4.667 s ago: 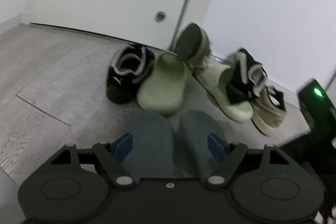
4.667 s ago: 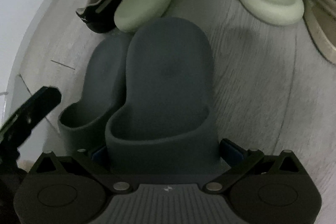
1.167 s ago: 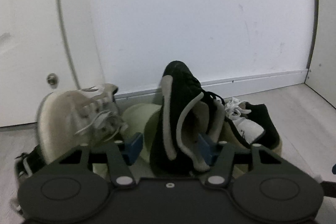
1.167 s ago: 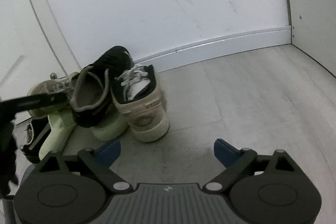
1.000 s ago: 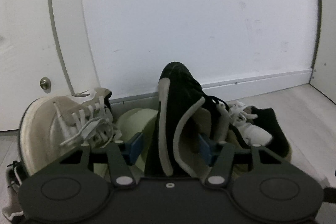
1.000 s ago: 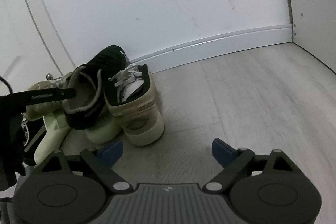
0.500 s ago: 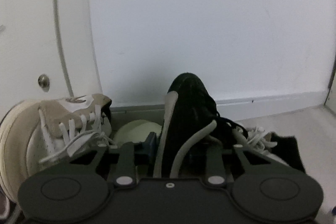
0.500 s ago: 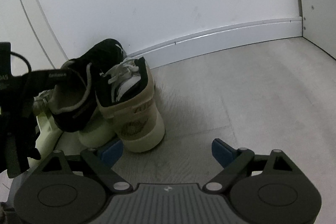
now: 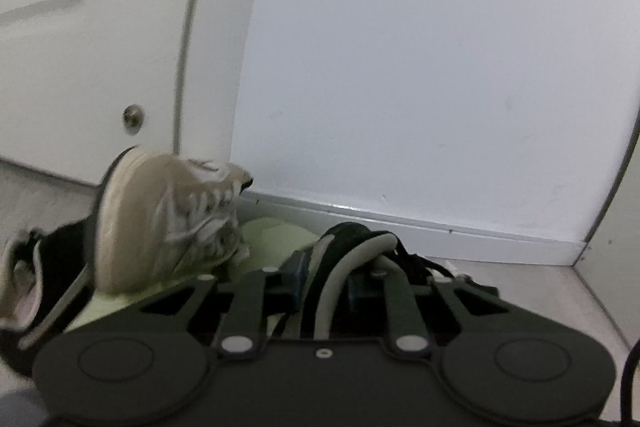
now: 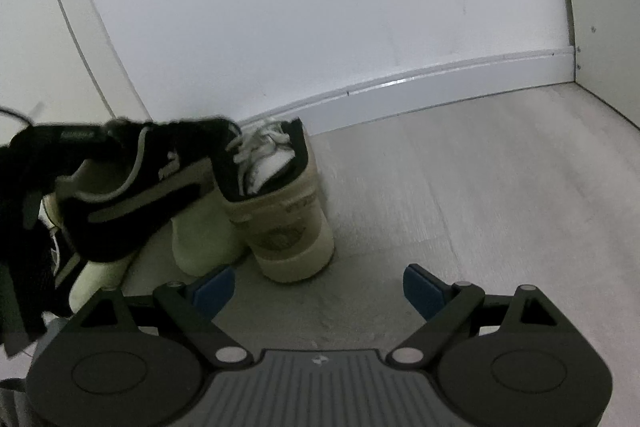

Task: Organize scattered shoes
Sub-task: 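Lift the black sneaker and carry it away from the heap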

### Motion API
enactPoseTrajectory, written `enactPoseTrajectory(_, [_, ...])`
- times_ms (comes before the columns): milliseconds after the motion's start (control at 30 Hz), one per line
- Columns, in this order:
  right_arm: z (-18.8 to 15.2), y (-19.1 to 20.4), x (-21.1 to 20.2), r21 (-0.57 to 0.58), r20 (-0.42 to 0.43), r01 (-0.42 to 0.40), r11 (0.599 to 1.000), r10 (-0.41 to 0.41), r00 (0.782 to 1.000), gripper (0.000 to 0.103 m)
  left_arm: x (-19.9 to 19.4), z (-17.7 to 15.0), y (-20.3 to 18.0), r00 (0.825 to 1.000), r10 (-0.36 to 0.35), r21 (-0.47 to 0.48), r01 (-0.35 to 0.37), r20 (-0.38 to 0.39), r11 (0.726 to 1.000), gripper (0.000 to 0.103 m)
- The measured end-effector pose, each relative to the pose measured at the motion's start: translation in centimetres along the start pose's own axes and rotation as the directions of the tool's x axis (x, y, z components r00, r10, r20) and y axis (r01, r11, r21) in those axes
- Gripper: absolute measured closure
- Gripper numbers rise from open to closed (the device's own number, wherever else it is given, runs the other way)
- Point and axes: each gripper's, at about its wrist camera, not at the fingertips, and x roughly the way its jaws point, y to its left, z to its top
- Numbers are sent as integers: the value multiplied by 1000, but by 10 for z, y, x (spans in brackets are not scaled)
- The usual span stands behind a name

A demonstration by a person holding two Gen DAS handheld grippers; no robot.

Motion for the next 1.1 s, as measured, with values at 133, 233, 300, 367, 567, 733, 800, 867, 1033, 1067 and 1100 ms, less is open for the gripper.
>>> enactPoseTrajectory(133, [-1, 6, -17, -20, 21, -6, 1000, 6, 1000, 12, -32, -10, 4, 1000, 8, -43, -8, -3, 999, 84])
enactPoseTrajectory(233, [-5, 8, -32, -29, 27, -2, 1000, 3, 1000, 12, -60, -21, 8, 1000, 11, -81, -12, -10, 997, 84])
enactPoseTrajectory(300, [-11, 9, -43, -36, 28, 11, 999, -10, 1000, 12, -74, -29, 10, 1000, 11, -99, -13, -15, 995, 84])
enactPoseTrajectory(367, [-17, 9, -51, -45, 25, 26, 999, -25, 999, 12, -90, -38, 10, 1000, 12, -109, -15, -22, 994, 84])
enactPoseTrajectory(567, [-36, 8, -70, -66, -1, 68, 996, -69, 998, 12, -115, -66, 8, 997, 1, -116, -10, -80, 993, 84])
enactPoseTrajectory(733, [-48, 5, -76, -69, -21, 87, 994, -89, 996, 12, -126, -93, 7, 989, -19, -134, -1, -147, 991, 84])
enactPoseTrajectory(800, [-50, 4, -77, -72, -23, 89, 993, -91, 996, 12, -129, -99, 6, 986, -25, -137, 3, -163, 991, 84])
enactPoseTrajectory(867, [-51, 4, -77, -76, -22, 91, 993, -93, 995, 12, -132, -107, 3, 985, -35, -145, 10, -172, 989, 84])
enactPoseTrajectory(1033, [-52, 0, -74, -63, -19, 90, 994, -91, 996, 12, -128, -115, -12, 981, -79, -167, 50, -175, 985, 84])
enactPoseTrajectory(1067, [-51, -1, -72, -63, -20, 90, 994, -91, 996, 12, -127, -117, -15, 980, -92, -175, 60, -177, 983, 84])
enactPoseTrajectory(1100, [-51, -2, -71, -64, -21, 91, 994, -93, 995, 12, -127, -118, -17, 979, -100, -180, 67, -179, 981, 84])
